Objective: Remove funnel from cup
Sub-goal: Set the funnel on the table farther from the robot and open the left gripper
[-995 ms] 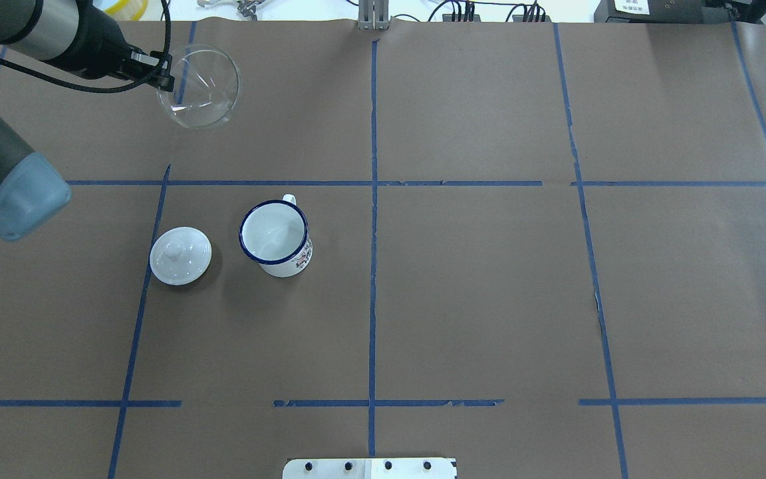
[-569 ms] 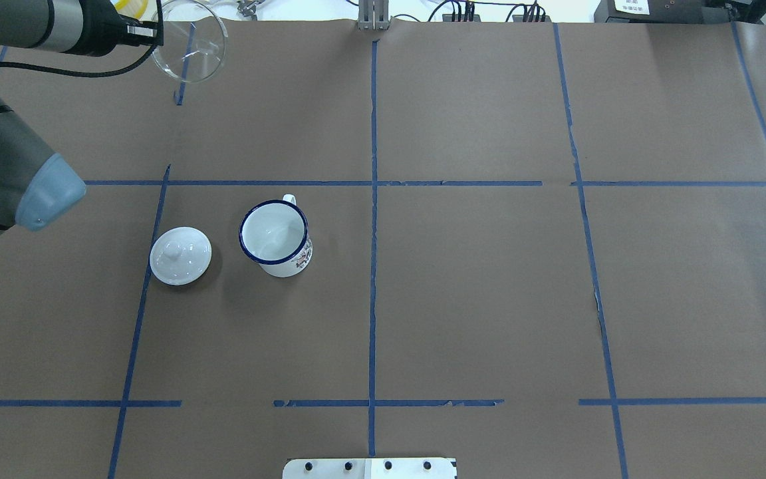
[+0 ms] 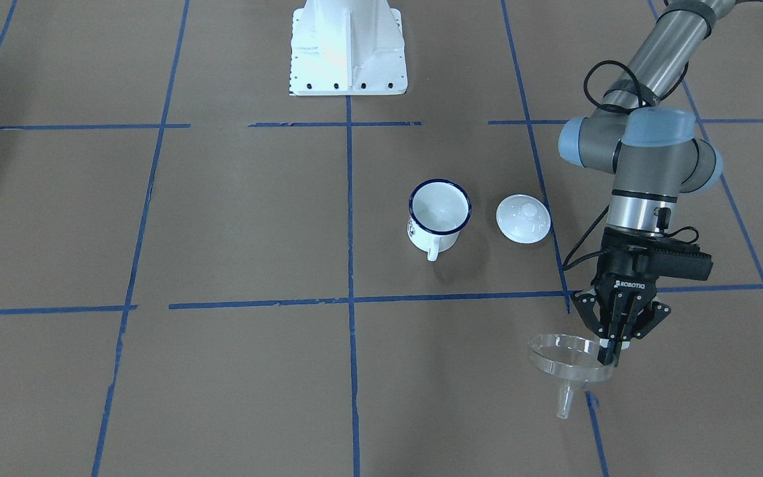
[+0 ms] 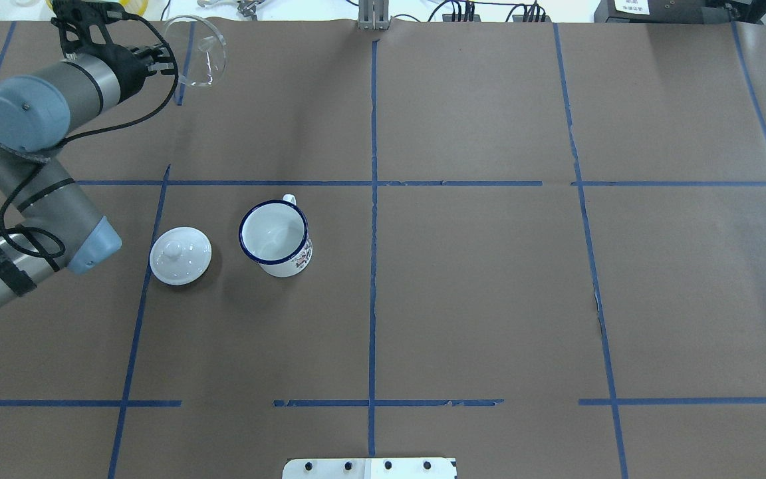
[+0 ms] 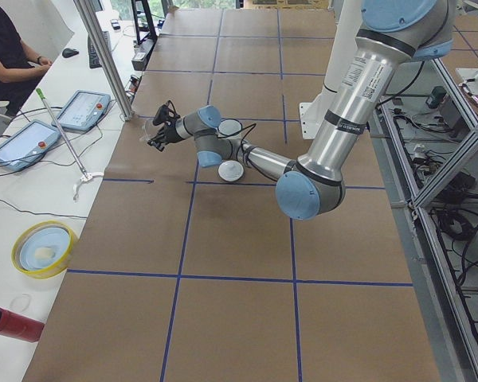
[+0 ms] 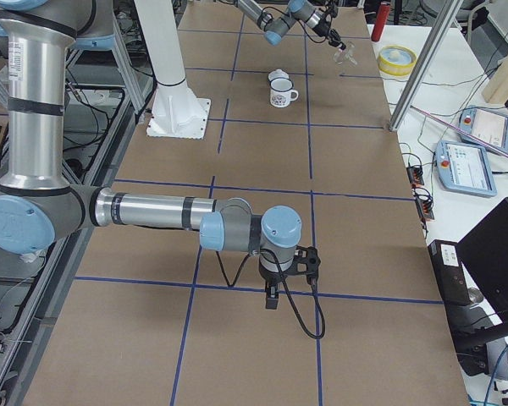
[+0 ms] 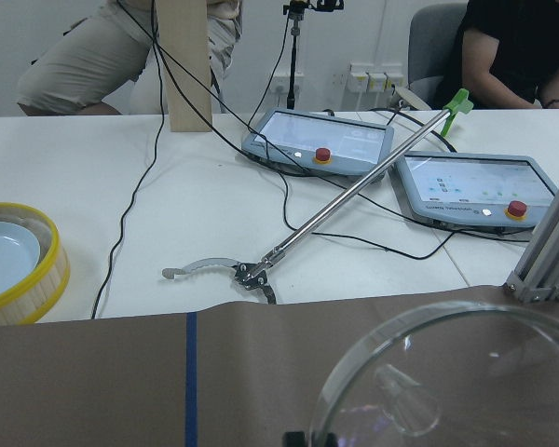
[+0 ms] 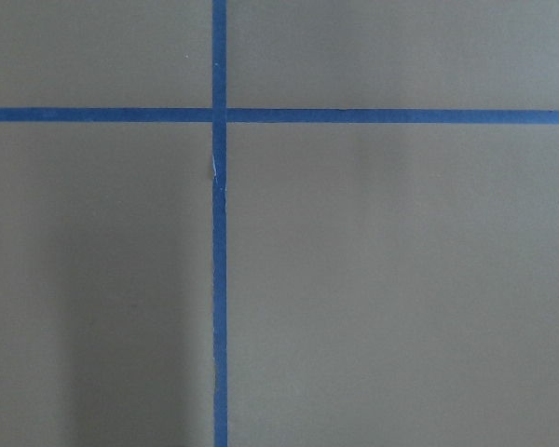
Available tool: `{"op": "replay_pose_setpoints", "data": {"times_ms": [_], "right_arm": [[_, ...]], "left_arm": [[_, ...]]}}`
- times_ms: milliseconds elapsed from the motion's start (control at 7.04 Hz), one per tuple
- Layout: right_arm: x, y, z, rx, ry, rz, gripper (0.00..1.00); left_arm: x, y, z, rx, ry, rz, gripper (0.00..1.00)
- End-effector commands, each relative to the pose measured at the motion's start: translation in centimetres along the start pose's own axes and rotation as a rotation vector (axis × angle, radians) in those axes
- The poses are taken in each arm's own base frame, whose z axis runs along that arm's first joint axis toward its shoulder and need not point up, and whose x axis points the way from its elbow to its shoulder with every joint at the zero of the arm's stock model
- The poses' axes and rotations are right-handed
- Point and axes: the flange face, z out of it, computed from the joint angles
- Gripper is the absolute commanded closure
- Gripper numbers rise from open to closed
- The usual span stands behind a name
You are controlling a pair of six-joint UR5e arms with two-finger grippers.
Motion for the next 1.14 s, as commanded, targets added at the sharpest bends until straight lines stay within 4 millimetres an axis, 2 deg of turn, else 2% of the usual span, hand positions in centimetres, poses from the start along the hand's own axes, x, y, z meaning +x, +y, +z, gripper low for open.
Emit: {"op": "replay_pose_setpoints", "data": {"times_ms": [0,142,284,569,711,853,995], "right_arm": [[0.0,-0.1,0.0,0.000,0.000,0.000,0.00],[0.0,0.0,0.0,-0.001,0.000,0.001,0.00],[0.0,0.0,0.0,0.000,0.000,0.000,0.00],[-0.1,-0.1,-0.1,0.001,0.000,-0.001,0.00],[0.0,0.0,0.0,-0.001,0.000,0.001,0.00],[-0.1,-0.1,-0.1,0.001,0.000,-0.001,0.00],[0.0,-0.1,0.0,0.000,0.000,0.000,0.00]], "left_arm": [[0.9,5.8,1.2,0.055,-0.023,0.016,1.00],[-0.5,9.2,0.7,0.099,-0.027,0.017,1.00],[-0.7,11.7,0.0,0.081,-0.010,0.025,1.00],[-0.3,14.1,-0.7,0.100,-0.014,0.005,1.00],[-0.2,14.3,-0.9,0.097,-0.010,0.001,0.79],[-0.3,14.4,-0.9,0.096,-0.009,0.001,0.01],[0.2,13.8,-1.2,0.102,0.008,-0.011,0.00]]}}
